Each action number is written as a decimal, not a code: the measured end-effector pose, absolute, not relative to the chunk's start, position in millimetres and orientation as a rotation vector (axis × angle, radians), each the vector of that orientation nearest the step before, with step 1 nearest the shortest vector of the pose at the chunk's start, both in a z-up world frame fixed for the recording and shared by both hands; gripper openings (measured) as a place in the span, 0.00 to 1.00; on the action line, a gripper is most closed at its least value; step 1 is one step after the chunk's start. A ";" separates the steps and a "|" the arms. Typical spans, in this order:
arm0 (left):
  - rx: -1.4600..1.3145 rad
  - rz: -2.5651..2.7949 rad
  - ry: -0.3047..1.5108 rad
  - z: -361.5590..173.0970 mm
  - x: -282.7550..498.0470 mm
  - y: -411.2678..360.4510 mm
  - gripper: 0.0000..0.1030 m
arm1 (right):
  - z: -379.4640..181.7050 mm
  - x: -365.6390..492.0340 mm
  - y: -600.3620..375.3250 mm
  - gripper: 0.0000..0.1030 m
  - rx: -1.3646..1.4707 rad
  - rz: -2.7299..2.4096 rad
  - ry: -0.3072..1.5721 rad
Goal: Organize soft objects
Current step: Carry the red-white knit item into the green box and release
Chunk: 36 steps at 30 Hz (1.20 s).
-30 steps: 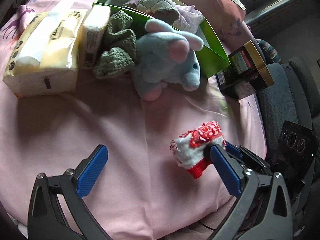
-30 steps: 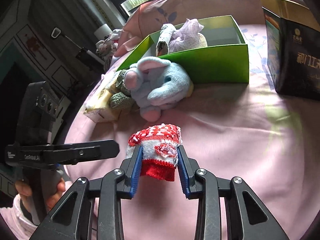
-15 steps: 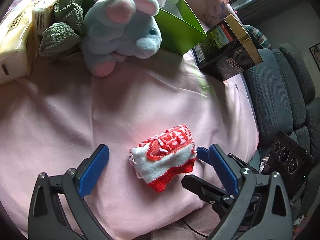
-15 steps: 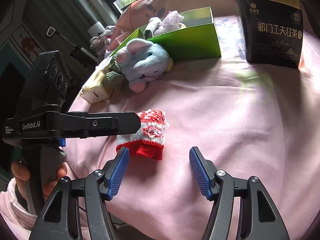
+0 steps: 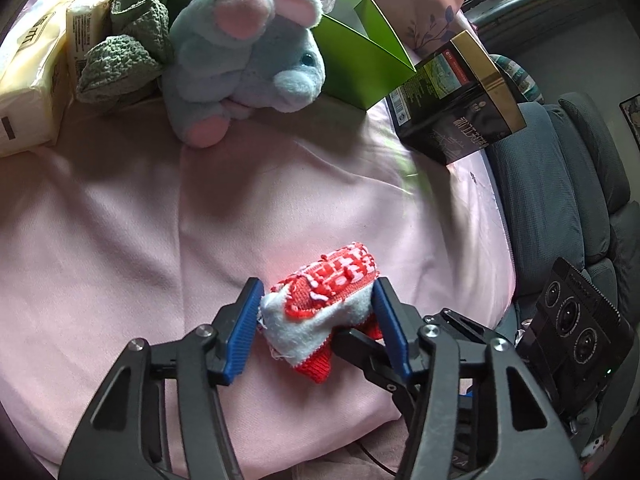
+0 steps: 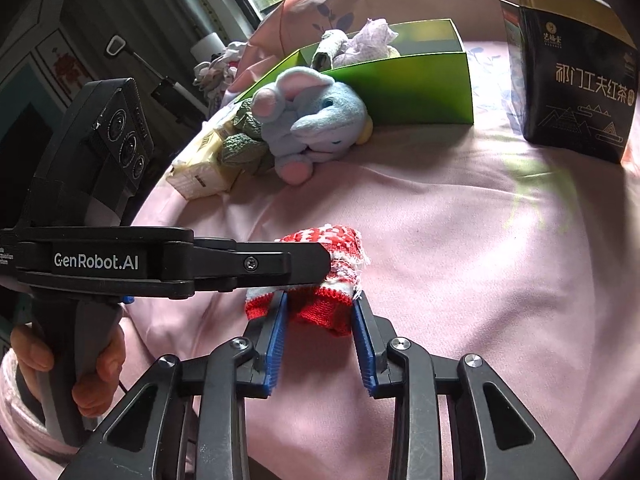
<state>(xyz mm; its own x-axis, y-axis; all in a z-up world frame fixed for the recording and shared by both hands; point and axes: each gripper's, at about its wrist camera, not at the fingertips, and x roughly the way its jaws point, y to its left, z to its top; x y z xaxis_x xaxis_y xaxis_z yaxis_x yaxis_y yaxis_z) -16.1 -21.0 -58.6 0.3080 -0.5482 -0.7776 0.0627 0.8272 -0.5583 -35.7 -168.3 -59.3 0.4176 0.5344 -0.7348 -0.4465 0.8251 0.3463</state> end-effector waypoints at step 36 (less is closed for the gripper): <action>-0.328 -0.359 0.903 63.8 159.6 5.8 0.51 | 53.2 135.0 -126.6 0.27 0.069 0.604 0.668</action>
<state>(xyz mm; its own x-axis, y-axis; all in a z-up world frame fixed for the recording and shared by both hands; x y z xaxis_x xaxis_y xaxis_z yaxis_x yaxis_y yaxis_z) 159.6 5.8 63.8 0.5682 -0.4344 -0.6989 0.1636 0.8920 -0.4214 135.0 -126.6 53.2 0.6208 0.5471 -0.5614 -0.5038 0.8272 0.2490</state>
